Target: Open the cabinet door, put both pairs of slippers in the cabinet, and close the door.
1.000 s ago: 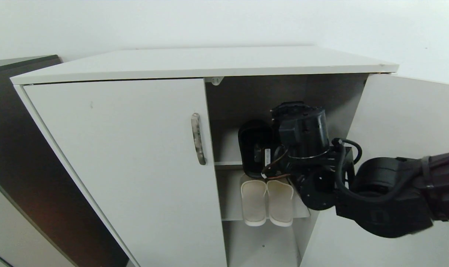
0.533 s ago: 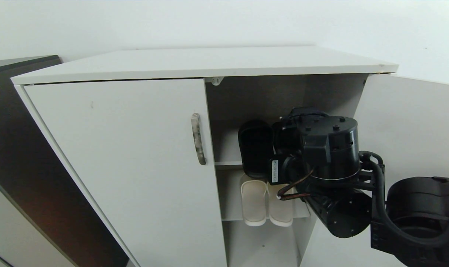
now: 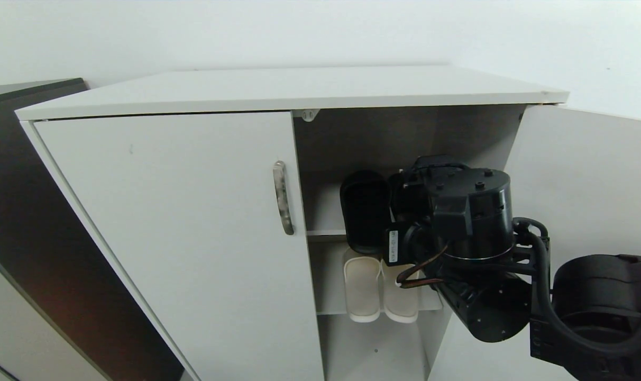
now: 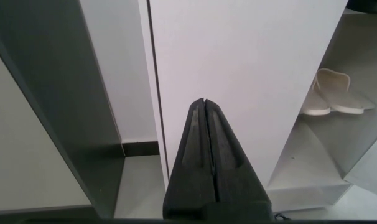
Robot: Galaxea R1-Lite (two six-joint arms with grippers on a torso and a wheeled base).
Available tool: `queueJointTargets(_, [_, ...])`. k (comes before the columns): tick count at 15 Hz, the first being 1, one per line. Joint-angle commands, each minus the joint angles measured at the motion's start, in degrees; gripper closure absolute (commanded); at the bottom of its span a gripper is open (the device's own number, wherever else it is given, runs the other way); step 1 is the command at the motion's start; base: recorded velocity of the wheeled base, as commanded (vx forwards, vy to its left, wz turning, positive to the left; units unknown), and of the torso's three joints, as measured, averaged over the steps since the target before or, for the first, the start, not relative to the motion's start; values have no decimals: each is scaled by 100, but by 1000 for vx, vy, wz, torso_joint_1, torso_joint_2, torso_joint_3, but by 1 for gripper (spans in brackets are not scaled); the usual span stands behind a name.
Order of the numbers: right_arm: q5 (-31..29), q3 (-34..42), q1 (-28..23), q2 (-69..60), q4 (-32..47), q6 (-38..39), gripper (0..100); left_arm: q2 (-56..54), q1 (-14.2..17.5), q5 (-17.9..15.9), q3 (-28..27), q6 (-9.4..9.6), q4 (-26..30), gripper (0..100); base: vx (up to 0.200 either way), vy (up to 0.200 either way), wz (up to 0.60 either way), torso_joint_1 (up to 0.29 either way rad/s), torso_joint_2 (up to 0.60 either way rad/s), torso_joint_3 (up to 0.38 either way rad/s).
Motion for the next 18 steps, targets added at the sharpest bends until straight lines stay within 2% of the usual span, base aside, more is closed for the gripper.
queueJointTargets(1, [0, 13, 4, 13, 3, 1, 100, 9, 0, 5, 0, -1, 5, 100, -200, 0, 0, 12, 2, -2])
queueJointTargets(18, [-9, 189, -49, 13, -5, 10, 100, 9, 0, -4, 0, -9, -4, 100, -200, 0, 0, 2, 2, 2])
